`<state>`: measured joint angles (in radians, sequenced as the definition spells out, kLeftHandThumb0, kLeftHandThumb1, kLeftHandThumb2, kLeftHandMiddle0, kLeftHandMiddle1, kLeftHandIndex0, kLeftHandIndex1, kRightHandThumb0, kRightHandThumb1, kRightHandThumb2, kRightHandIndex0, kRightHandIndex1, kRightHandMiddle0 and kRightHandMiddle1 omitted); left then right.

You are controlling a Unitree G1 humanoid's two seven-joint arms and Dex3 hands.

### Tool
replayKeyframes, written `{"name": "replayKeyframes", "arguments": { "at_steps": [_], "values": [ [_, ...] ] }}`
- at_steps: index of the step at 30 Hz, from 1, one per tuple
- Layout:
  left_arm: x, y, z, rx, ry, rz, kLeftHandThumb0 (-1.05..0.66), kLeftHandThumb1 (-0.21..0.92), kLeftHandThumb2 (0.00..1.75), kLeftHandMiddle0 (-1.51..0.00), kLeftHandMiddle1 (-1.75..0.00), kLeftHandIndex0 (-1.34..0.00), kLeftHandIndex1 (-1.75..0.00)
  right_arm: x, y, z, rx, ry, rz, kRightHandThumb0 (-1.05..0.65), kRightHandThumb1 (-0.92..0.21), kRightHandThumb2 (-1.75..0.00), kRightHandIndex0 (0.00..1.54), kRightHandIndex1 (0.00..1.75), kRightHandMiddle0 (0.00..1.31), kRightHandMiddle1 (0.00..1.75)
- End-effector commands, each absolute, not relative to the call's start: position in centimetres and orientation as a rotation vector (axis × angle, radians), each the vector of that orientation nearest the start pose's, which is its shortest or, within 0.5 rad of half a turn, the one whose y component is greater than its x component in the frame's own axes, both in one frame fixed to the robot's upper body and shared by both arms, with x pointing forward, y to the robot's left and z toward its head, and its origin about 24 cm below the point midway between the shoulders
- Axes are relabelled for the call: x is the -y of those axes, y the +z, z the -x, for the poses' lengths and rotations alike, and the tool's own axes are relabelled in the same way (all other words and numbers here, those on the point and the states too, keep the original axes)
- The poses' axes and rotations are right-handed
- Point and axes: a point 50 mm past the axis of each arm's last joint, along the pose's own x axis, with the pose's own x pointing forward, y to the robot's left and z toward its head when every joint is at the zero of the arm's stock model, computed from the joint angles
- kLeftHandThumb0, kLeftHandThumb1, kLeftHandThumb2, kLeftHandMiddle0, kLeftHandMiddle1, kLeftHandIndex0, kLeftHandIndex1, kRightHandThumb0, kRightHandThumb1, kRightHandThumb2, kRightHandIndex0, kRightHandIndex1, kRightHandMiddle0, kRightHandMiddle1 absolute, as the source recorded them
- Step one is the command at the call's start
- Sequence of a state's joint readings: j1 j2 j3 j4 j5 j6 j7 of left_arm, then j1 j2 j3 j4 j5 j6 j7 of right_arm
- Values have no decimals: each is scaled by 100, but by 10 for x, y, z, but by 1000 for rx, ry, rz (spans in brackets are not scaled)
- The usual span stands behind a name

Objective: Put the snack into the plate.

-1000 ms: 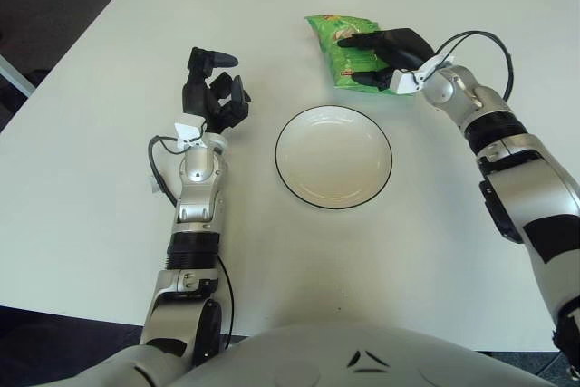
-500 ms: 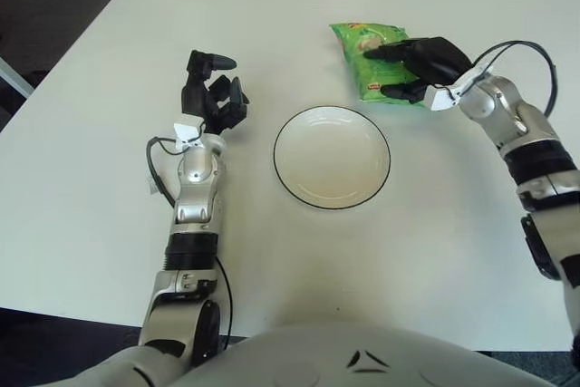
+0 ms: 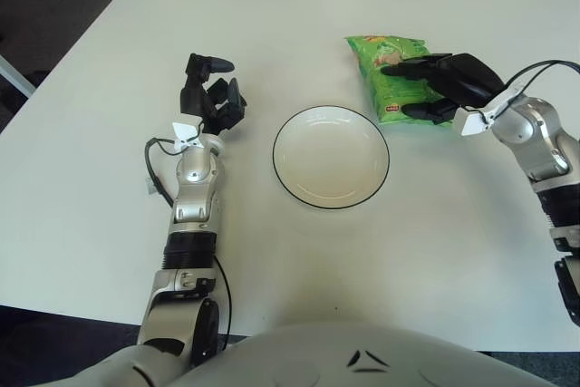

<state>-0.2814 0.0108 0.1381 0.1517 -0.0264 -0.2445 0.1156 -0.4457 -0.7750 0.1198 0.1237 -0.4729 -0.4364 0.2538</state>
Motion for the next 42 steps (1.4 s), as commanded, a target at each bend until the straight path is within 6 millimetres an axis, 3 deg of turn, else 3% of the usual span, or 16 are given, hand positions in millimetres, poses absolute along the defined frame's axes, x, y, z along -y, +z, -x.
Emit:
{"name": "replayKeyframes", "arguments": {
  "at_steps": [1,20,42],
  "values": [
    [-178,49,-281,153,218,52,-38,69,82,-83,-175,-34,-175,216,175,-294,461,439,1341,-56,-92,-83,58,0,53,6],
    [-183,48,-286,143,220,47,-38,69,82,-83,-175,-34,-175,240,177,-264,485,408,1365,-59,-92,-82,60,0,53,5],
    [-186,46,-286,134,212,32,-38,71,80,-83,-175,-33,-175,242,199,-263,597,308,1362,-54,-92,-59,61,0,55,4]
  ]
}}
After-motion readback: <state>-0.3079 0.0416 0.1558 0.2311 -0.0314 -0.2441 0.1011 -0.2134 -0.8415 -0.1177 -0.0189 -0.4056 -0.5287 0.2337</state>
